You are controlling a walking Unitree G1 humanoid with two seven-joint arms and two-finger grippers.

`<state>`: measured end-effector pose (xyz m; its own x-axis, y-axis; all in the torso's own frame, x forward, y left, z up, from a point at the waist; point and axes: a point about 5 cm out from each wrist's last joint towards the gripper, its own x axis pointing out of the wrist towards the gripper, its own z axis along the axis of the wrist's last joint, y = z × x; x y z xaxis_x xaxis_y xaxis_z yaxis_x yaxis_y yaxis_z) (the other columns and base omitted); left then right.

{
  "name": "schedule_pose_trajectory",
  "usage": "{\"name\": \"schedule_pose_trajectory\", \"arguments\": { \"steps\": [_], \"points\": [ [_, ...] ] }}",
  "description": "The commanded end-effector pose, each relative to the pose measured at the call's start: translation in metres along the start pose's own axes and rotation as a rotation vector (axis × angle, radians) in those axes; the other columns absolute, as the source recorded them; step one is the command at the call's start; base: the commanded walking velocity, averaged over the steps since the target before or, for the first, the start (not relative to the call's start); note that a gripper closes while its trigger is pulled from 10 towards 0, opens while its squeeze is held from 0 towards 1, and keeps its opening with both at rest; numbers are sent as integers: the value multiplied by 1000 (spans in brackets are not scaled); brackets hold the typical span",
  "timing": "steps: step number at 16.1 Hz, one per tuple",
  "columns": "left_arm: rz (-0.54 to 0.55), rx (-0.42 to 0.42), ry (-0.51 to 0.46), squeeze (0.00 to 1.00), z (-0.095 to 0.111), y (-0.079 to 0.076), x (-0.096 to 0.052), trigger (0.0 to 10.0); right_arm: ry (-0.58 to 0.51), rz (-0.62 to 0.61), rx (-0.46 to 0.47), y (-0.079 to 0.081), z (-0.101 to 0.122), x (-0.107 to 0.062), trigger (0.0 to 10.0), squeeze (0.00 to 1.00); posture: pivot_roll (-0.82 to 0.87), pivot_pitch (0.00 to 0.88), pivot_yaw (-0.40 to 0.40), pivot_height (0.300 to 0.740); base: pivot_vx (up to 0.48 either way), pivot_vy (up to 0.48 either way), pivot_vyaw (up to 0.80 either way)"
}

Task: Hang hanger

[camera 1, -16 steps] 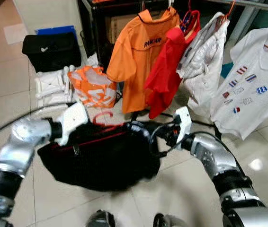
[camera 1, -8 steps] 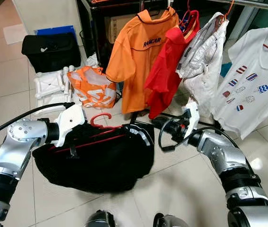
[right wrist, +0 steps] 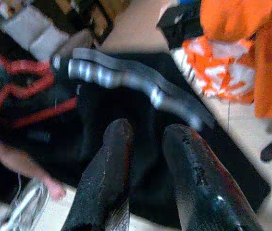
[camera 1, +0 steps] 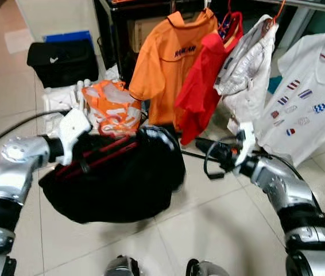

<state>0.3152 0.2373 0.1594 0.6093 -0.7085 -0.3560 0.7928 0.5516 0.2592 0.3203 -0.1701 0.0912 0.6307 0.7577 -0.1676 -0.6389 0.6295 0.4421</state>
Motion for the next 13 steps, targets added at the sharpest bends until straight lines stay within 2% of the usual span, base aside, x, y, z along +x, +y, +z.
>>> {"name": "schedule_pose_trajectory", "arguments": {
  "steps": [1, 3, 6, 9, 10, 12, 13],
  "points": [
    [1, 0, -23, 0, 4, 4, -3, 10000, 38, 26, -18, 2, -2, -3, 10000, 0, 30, 104, 9, 740, 0, 0, 0],
    [-7, -6, -7, 0, 0, 8, 1, 10000, 134, 109, -37, 8, -18, -10, 10000, 0, 26, 106, 9, 740, 0, 0, 0],
    [25, -14, -1, 0, 2, 17, 11, 10000, 203, 209, -64, 31, -36, 3, 10000, 0, 30, 105, 8, 740, 0, 0, 0],
    [154, -33, 42, 0, 0, 33, 16, 10000, 282, 279, -92, 49, -52, 2, 10000, 0, 24, 98, 9, 740, 0, 0, 0],
    [183, -40, 47, 0, 0, 37, 19, 10000, 295, 296, -93, 53, -56, 0, 10000, 0, 22, 98, 8, 740, 0, 0, 0],
    [204, -49, 48, 0, 3, 36, 36, 10000, 288, 304, -105, 60, -61, 8, 10000, 0, 12, 95, 8, 740, 0, 0, 0],
    [205, -49, 49, 0, 4, 35, 40, 10000, 278, 304, -103, 62, -60, 11, 10000, 0, 12, 95, 8, 740, 0, 0, 0]
  ]
}}
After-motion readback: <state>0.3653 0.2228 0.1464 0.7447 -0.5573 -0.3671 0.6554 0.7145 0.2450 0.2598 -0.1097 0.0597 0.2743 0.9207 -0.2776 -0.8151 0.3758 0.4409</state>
